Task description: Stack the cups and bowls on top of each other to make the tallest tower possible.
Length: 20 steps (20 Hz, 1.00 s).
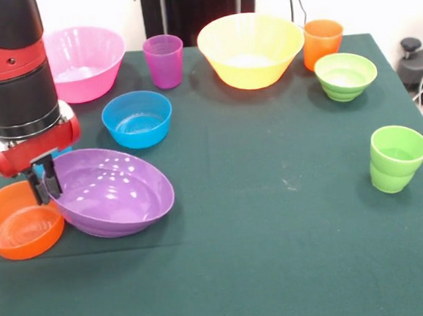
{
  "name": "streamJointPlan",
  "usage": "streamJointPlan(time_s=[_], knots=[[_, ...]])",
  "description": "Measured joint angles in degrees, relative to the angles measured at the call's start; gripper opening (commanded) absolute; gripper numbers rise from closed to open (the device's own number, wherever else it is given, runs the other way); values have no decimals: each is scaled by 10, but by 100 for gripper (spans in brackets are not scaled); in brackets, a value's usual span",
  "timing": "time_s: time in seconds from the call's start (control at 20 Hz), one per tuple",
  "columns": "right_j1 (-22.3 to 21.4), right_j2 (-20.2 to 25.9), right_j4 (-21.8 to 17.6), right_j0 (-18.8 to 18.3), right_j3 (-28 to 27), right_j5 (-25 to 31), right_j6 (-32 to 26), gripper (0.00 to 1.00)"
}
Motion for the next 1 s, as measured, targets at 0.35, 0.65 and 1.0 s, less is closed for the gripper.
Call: streamJointPlan(time_s=[0.35,0.65,1.0], knots=[[0,0,-2,0,-1,0,-29,100],[0,0,-3,0,-1,0,-30,100],[-5,0,-4,0,2,0,-30,100]])
